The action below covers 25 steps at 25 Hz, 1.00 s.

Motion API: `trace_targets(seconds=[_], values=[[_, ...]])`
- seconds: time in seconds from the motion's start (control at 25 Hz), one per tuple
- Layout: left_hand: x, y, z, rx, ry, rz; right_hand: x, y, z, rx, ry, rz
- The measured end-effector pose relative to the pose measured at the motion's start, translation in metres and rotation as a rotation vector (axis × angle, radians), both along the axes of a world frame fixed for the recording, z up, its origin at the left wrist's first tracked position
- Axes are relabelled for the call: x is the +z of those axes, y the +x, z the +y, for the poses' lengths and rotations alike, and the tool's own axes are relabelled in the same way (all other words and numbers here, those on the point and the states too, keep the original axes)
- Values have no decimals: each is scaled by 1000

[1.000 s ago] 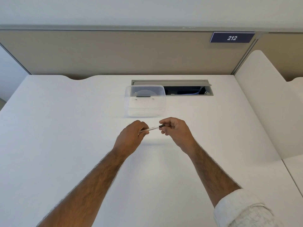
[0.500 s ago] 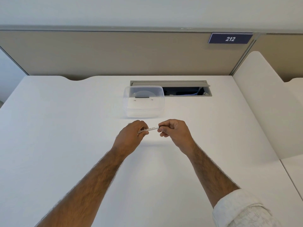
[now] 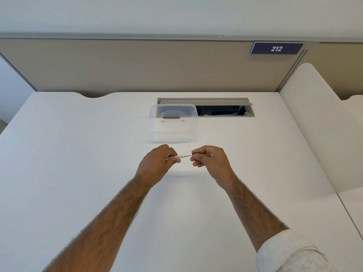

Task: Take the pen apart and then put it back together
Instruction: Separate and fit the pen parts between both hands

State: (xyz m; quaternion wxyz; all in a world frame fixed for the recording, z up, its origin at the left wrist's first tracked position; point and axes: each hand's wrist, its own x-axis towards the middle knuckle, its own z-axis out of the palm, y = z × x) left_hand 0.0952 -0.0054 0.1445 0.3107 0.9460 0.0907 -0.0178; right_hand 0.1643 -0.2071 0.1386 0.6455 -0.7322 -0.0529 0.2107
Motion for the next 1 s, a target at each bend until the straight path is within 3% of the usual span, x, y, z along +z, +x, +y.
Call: trace_targets(seconds=[0.12, 0.36, 0.56, 0.76, 1.0], values=[[-1, 1, 0, -55, -76, 18, 3, 1, 0, -6, 1, -13], [4, -2, -3, 2, 16, -19, 3, -1, 3, -10, -5, -21], [3, -1, 0, -31, -113, -2, 1, -2, 3, -15, -1, -16], [3, -5, -3, 21, -27, -20, -1, -8, 3, -18, 10, -2], [8, -8, -4, -42, -56, -6, 1, -9, 4, -8, 27, -10]])
